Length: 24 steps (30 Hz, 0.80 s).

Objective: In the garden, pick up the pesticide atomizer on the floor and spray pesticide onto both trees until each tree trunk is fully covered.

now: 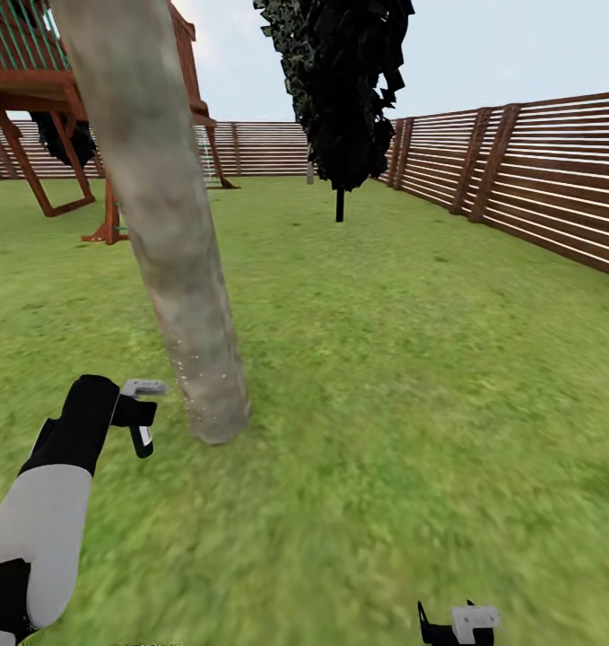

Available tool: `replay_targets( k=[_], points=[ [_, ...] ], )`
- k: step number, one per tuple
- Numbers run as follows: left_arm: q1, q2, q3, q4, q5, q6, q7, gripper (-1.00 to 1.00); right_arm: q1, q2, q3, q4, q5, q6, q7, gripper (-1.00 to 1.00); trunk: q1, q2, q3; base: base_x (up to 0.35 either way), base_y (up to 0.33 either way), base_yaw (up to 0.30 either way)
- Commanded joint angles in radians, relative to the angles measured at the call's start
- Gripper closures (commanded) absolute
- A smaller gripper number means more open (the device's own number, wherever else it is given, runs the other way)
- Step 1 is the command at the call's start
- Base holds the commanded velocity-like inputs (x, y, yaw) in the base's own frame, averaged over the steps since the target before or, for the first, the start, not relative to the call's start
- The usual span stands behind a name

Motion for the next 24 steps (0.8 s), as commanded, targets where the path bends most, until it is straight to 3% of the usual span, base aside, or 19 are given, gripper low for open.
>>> replay_targets(
  k=[1, 5, 16, 24],
  points=[
    [0.000, 0.003, 0.001, 0.000, 0.001, 0.000, 0.003, 1.00, 0.000, 0.000, 0.000, 0.000, 0.000, 0.000, 0.000, -1.00, 0.000, 0.000, 0.000, 0.085, -0.271, 0.124],
    [0.000, -0.002, 0.002, 0.001, 0.006, 0.000, 0.069, 1.00, 0.000, -0.001, 0.000, 0.000, 0.000, 0.000, 0.000, -1.00, 0.000, 0.000, 0.000, 0.087, -0.271, 0.026],
    [0.000, -0.006, 0.006, 0.001, 0.005, 0.000, 0.073, 1.00, 0.000, 0.000, 0.000, 0.000, 0.000, 0.000, 0.000, -1.00, 0.000, 0.000, 0.000, 0.075, -0.271, 0.008],
    [0.000, -0.008, 0.007, 0.001, 0.004, 0.000, 0.074, 1.00, 0.000, 0.000, 0.000, 0.000, 0.000, 0.000, 0.000, -1.00, 0.000, 0.000, 0.000, 0.002, -0.271, 0.244]
  ],
)
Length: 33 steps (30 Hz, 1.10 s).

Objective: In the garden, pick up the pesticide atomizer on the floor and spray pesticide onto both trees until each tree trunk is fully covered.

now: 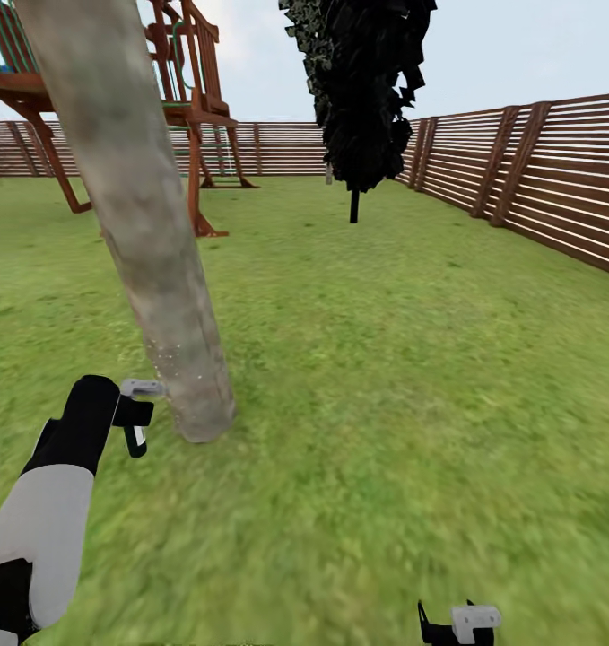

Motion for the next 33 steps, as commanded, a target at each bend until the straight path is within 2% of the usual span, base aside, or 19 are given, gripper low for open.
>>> replay_targets(
  k=[1, 8, 18, 26, 31, 32, 33],
  points=[
    [0.000, 0.000, 0.000, 0.000, 0.000, 0.000, 0.000, 1.00, 0.000, 0.000, 0.000, 0.000, 0.000, 0.000, 0.000, -1.00, 0.000, 0.000, 0.000, 0.000, -0.271, 0.277],
    [0.001, 0.000, 0.000, 0.000, 0.002, 0.000, 0.000, 1.00, 0.000, 0.000, 0.000, 0.000, 0.000, 0.000, 0.001, -1.00, 0.000, 0.000, 0.000, 0.020, -0.269, 0.160],
    [0.002, -0.005, 0.000, 0.000, 0.003, -0.004, 0.000, 1.00, 0.000, 0.000, 0.000, 0.000, 0.000, 0.000, 0.000, -1.00, 0.000, 0.000, 0.000, 0.229, -0.182, 0.019],
    [0.004, -0.010, 0.000, 0.003, 0.005, -0.006, -0.001, 1.00, 0.000, 0.000, 0.000, 0.000, 0.000, 0.000, 0.000, -1.00, 0.000, 0.000, 0.000, 0.101, -0.237, 0.259],
    [0.035, -0.042, -0.001, 0.052, 0.002, -0.014, 0.000, 1.00, 0.000, 0.000, 0.000, 0.001, 0.000, 0.000, 0.000, -1.00, 0.000, 0.000, 0.000, 0.001, -0.106, 0.154],
    [0.037, -0.033, 0.002, 0.055, 0.000, -0.015, 0.001, 1.00, 0.000, 0.000, 0.000, 0.001, 0.000, 0.000, 0.001, -1.00, 0.000, 0.000, 0.000, 0.000, -0.003, 0.005],
    [0.042, -0.010, 0.005, 0.057, -0.001, -0.015, 0.014, 1.00, 0.000, 0.000, 0.000, 0.000, 0.000, 0.000, 0.000, -1.00, 0.000, 0.000, 0.000, 0.000, -0.001, 0.002]
  ],
)
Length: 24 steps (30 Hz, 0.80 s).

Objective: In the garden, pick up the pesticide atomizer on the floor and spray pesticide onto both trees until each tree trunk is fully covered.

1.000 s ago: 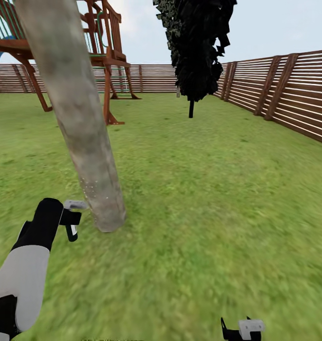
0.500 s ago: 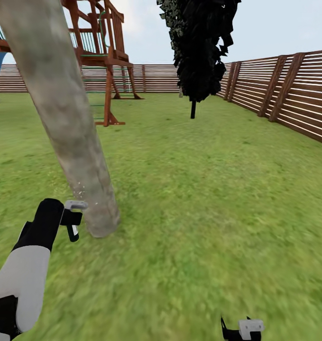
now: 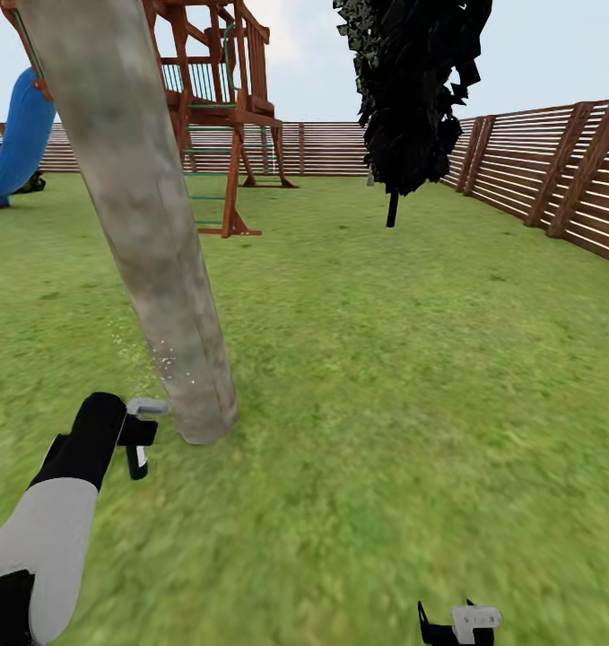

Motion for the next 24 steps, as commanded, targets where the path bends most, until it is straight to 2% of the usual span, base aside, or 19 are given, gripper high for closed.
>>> replay_targets(
  k=[1, 2, 3, 4, 7, 10, 12, 13, 14, 16, 18, 20, 22, 24],
  points=[
    [0.015, 0.018, 0.000, 0.001, 0.018, 0.002, 0.015, 1.00, 0.000, 0.000, 0.000, 0.000, 0.000, 0.000, 0.000, -1.00, 0.000, 0.000, 0.000, 0.000, 0.000, 0.000],
    [0.025, 0.020, 0.000, 0.001, 0.022, 0.001, 0.020, 1.00, 0.000, 0.000, 0.000, 0.000, 0.000, 0.000, 0.000, -1.00, 0.000, 0.000, 0.000, 0.000, 0.000, 0.000],
    [0.036, -0.001, -0.003, 0.012, 0.025, 0.000, 0.025, 1.00, 0.000, 0.000, 0.000, 0.001, 0.001, 0.000, 0.000, -1.00, 0.000, 0.000, 0.000, 0.089, 0.000, 0.000],
    [0.039, -0.034, -0.004, 0.017, 0.026, 0.000, 0.027, 1.00, 0.000, -0.001, 0.000, 0.001, 0.001, 0.000, 0.000, -1.00, 0.000, 0.000, 0.000, 0.302, 0.000, 0.000],
    [0.039, -0.044, -0.003, 0.020, 0.026, -0.001, 0.027, 1.00, 0.000, -0.001, 0.000, 0.001, 0.001, 0.000, 0.000, -1.00, 0.000, 0.000, 0.000, 0.328, 0.000, 0.000],
    [0.048, -0.031, 0.008, 0.045, 0.020, -0.038, 0.027, 1.00, 0.000, -0.001, 0.000, 0.001, 0.001, 0.000, 0.000, -1.00, 0.000, 0.000, 0.000, 0.338, 0.000, 0.000],
    [0.063, 0.000, 0.019, 0.070, 0.016, -0.069, 0.032, 1.00, 0.000, -0.001, 0.000, 0.001, 0.001, 0.000, 0.000, -1.00, 0.000, 0.000, 0.000, 0.339, 0.000, 0.000],
    [0.070, 0.028, 0.023, 0.086, 0.020, -0.077, 0.035, 1.00, 0.000, -0.001, 0.000, 0.001, 0.001, 0.000, 0.000, -1.00, 0.000, 0.000, 0.000, 0.265, 0.000, 0.000],
    [0.074, 0.035, 0.024, 0.103, 0.022, -0.081, 0.036, 1.00, 0.000, -0.001, 0.000, 0.001, 0.001, 0.000, 0.000, -1.00, 0.000, 0.000, 0.000, 0.114, 0.000, 0.000],
    [0.076, 0.025, 0.024, 0.112, 0.026, -0.085, 0.037, 1.00, 0.000, -0.001, 0.000, 0.001, 0.001, 0.000, 0.000, -1.00, 0.000, 0.000, 0.000, 0.041, 0.000, 0.000],
    [0.076, -0.019, 0.025, 0.113, 0.031, -0.090, 0.037, 1.00, 0.000, -0.001, 0.000, 0.001, 0.001, 0.000, 0.000, -1.00, 0.000, 0.000, 0.000, 0.007, 0.000, 0.000],
    [0.076, -0.037, 0.026, 0.113, 0.031, -0.092, 0.037, 1.00, 0.000, -0.001, 0.000, 0.001, 0.001, 0.000, 0.000, -1.00, 0.000, 0.000, 0.000, 0.001, 0.000, 0.000],
    [0.077, -0.030, 0.035, 0.113, 0.028, -0.101, 0.037, 1.00, 0.000, -0.001, 0.000, 0.001, 0.001, 0.000, 0.000, -1.00, 0.000, 0.000, 0.000, 0.000, 0.000, 0.000],
    [0.096, 0.007, 0.087, 0.114, 0.025, -0.157, 0.051, 1.00, 0.000, -0.001, 0.000, 0.001, 0.001, 0.000, 0.000, -1.00, 0.000, 0.000, 0.000, 0.000, 0.000, 0.000]
  ],
)
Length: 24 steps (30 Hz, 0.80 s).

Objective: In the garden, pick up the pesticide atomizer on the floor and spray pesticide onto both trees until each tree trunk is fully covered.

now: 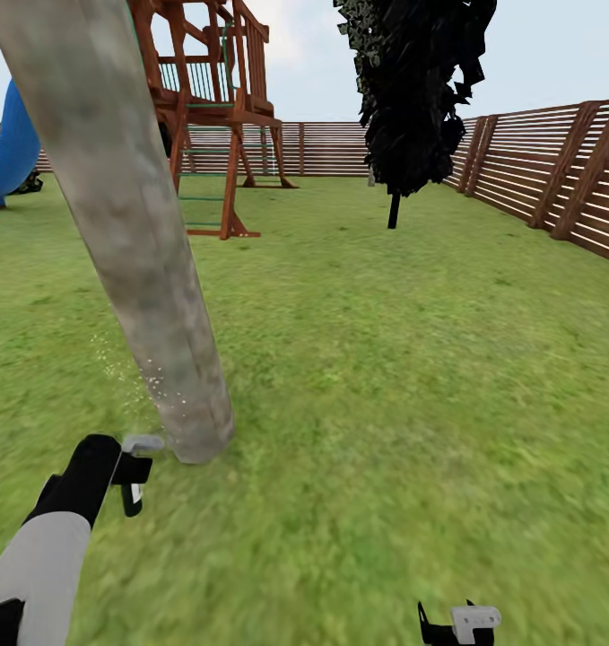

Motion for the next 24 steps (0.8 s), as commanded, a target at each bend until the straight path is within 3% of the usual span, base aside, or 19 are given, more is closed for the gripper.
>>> replay_targets(
  k=[1, 3, 5, 7, 9, 12, 14, 17, 19, 21, 24],
  points=[
    [0.007, 0.009, 0.018, 0.002, 0.015, -0.013, 0.010, 1.00, 0.000, 0.000, 0.000, 0.000, 0.000, 0.000, 0.000, -1.00, 0.000, 0.000, 0.000, 0.000, 0.000, 0.000],
    [0.023, 0.007, 0.030, 0.017, 0.019, -0.028, 0.018, 1.00, 0.000, 0.000, 0.000, 0.000, 0.000, 0.000, 0.000, -1.00, 0.000, 0.000, 0.000, 0.000, 0.000, 0.000],
    [0.027, -0.033, 0.031, 0.039, 0.021, -0.032, 0.020, 1.00, 0.000, 0.000, 0.000, 0.000, 0.000, 0.000, 0.000, -1.00, 0.000, 0.000, 0.000, 0.000, 0.000, 0.000],
    [0.028, -0.048, 0.034, 0.038, 0.020, -0.046, 0.020, 1.00, 0.000, -0.001, 0.000, 0.000, 0.000, 0.000, 0.000, -1.00, 0.000, 0.000, 0.000, 0.000, 0.000, 0.000],
    [0.036, -0.036, 0.050, 0.043, 0.017, -0.109, 0.021, 1.00, 0.000, -0.001, 0.000, 0.000, 0.000, 0.000, 0.000, -1.00, 0.000, 0.000, 0.000, 0.000, 0.000, 0.000],
    [0.055, -0.021, 0.067, 0.044, 0.015, -0.135, 0.022, 1.00, 0.000, 0.000, 0.000, 0.000, 0.000, 0.000, 0.000, -1.00, 0.000, 0.000, 0.000, 0.000, 0.000, 0.000],
    [0.058, -0.030, 0.070, 0.045, 0.018, -0.138, 0.026, 1.00, 0.000, 0.000, 0.000, 0.000, 0.000, 0.000, 0.000, -1.00, 0.000, 0.000, 0.000, 0.000, 0.000, 0.000],
    [0.059, -0.076, 0.075, 0.045, 0.027, -0.151, 0.095, 1.00, 0.000, 0.000, 0.000, 0.000, 0.000, 0.000, 0.000, -1.00, 0.000, 0.000, 0.000, 0.000, 0.000, 0.000],
    [0.066, -0.078, 0.082, 0.045, 0.026, -0.193, 0.120, 1.00, 0.000, 0.000, 0.000, 0.001, 0.000, 0.000, 0.000, -1.00, 0.000, 0.000, 0.000, 0.000, 0.000, 0.000],
    [0.077, -0.078, 0.108, 0.046, 0.026, -0.206, 0.124, 1.00, 0.000, 0.000, 0.000, 0.000, 0.000, 0.000, 0.000, -1.00, 0.000, 0.000, 0.000, 0.141, 0.000, 0.000],
    [0.080, -0.084, 0.113, 0.047, 0.028, -0.210, 0.126, 1.00, 0.000, 0.001, 0.000, 0.000, 0.000, 0.000, 0.000, -1.00, 0.000, 0.000, 0.000, 0.313, 0.000, 0.000]
  ],
)
